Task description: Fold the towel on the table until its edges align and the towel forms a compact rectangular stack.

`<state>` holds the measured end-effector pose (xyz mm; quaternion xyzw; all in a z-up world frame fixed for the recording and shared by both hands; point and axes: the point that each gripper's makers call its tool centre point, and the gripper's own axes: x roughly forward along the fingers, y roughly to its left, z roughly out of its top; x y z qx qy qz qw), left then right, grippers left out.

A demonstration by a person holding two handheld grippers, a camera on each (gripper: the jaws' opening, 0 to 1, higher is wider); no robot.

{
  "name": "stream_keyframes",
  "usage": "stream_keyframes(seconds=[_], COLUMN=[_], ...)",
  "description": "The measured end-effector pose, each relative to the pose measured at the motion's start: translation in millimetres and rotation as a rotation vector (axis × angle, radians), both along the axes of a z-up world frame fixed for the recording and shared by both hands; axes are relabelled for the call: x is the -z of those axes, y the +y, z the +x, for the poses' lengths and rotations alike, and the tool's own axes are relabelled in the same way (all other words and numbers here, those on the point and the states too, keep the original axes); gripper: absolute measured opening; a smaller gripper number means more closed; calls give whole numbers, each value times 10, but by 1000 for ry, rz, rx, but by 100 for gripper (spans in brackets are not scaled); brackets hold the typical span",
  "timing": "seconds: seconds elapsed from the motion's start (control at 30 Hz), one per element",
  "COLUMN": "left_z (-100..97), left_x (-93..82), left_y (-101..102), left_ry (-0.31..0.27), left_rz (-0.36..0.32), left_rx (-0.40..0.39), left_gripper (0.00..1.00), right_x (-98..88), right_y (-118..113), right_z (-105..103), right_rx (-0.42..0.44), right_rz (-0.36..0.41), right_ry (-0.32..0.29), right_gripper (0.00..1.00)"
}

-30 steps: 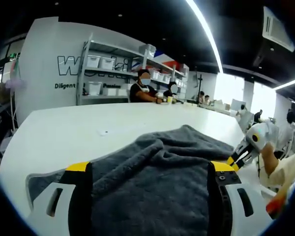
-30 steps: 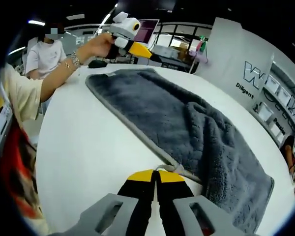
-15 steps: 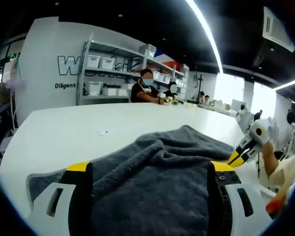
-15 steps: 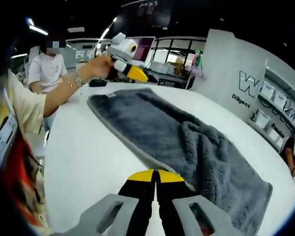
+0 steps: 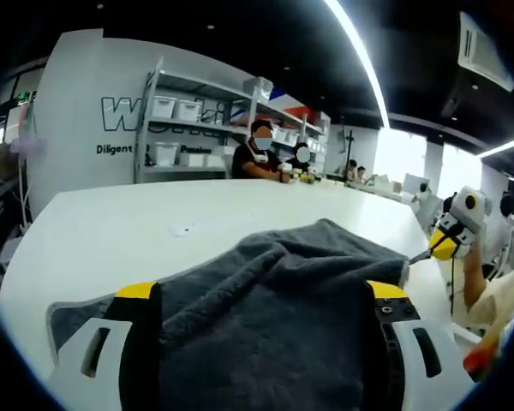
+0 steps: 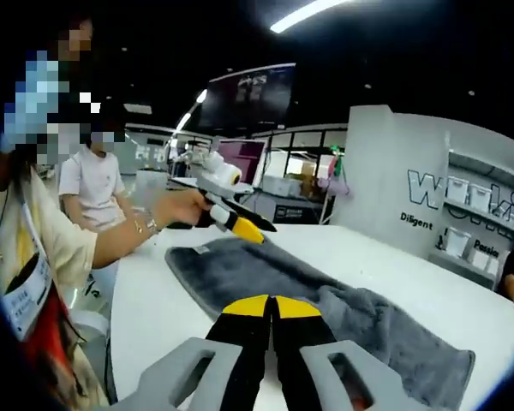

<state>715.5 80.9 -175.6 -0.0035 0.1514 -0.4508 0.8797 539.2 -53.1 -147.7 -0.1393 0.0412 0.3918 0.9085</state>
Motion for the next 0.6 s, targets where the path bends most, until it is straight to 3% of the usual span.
stream_keyframes(seconds=[0.13,0.33,0.6], left_z=[-7,-10,-8], left_x=[9,11,22], left_y=[-2,-4,7], left_ry=[2,3,5], left_rz=[2,1,4], left_rx=[-1,0,-3], left_gripper=[95,95,95], right_x=[57,288,770], right_y=[209,481,615], right_z=[-168,-418,-571], right_rx=[-57,-147,-235], right_rz=[-63,-200,-344], right_ry=[-1,17,129], right_gripper=[0,0,0])
